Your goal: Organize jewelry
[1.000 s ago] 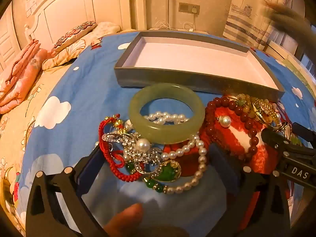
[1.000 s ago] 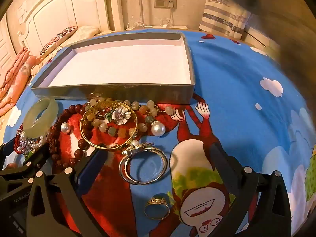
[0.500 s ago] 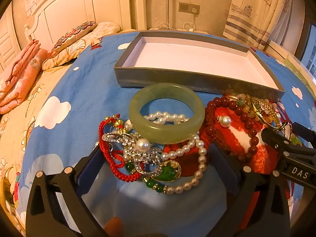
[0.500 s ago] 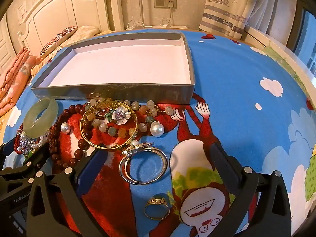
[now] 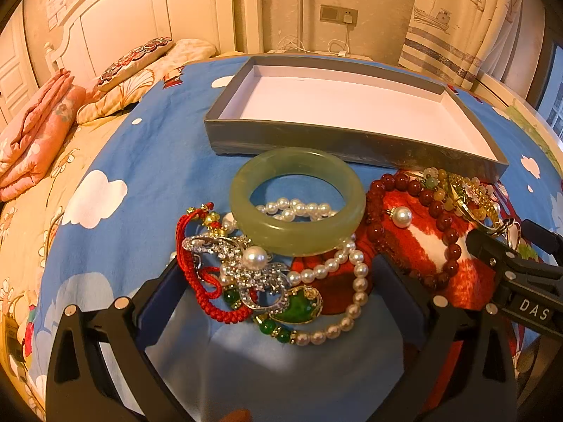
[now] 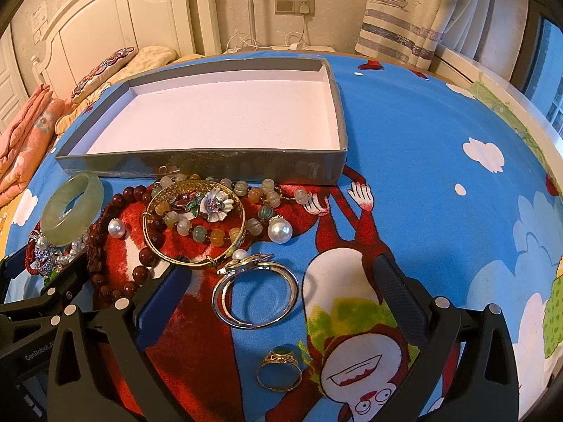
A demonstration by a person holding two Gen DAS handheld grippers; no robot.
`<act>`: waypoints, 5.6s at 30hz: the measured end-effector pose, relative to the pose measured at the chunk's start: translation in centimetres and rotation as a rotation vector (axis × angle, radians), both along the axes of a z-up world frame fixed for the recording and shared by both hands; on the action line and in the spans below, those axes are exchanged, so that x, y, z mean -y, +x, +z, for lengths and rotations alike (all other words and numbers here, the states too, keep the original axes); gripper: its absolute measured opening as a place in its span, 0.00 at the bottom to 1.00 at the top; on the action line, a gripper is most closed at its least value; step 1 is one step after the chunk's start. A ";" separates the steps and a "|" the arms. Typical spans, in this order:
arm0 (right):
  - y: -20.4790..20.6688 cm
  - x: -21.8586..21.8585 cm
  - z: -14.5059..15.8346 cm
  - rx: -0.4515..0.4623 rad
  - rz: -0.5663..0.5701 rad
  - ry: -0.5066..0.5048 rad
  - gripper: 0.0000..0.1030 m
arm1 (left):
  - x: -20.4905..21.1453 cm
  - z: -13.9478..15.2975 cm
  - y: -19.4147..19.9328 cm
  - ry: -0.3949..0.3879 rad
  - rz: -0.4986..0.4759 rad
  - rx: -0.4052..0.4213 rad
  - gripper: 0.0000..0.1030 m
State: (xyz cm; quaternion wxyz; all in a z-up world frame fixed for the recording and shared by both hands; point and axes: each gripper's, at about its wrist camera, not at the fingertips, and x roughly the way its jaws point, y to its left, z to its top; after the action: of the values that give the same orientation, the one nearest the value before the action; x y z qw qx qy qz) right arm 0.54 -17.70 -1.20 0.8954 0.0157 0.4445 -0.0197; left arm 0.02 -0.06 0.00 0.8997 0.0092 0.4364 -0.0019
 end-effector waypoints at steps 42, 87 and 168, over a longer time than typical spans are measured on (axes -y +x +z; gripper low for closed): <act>-0.1 0.1 -0.2 -0.005 0.027 0.002 0.96 | 0.0 0.0 0.0 -0.002 0.000 -0.001 0.98; 0.6 -2.4 3.5 0.026 0.569 0.158 0.29 | -7.1 3.4 -3.0 -0.118 -0.053 0.088 0.60; 3.0 8.6 8.2 0.198 0.385 0.658 0.09 | -1.7 8.1 5.9 -0.171 -0.218 0.101 0.14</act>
State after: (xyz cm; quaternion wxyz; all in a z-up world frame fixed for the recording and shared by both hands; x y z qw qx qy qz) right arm 3.49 -26.29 7.04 0.8684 0.2203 0.3333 0.2938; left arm 5.92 1.63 8.11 0.9125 -0.0202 0.3852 -0.1360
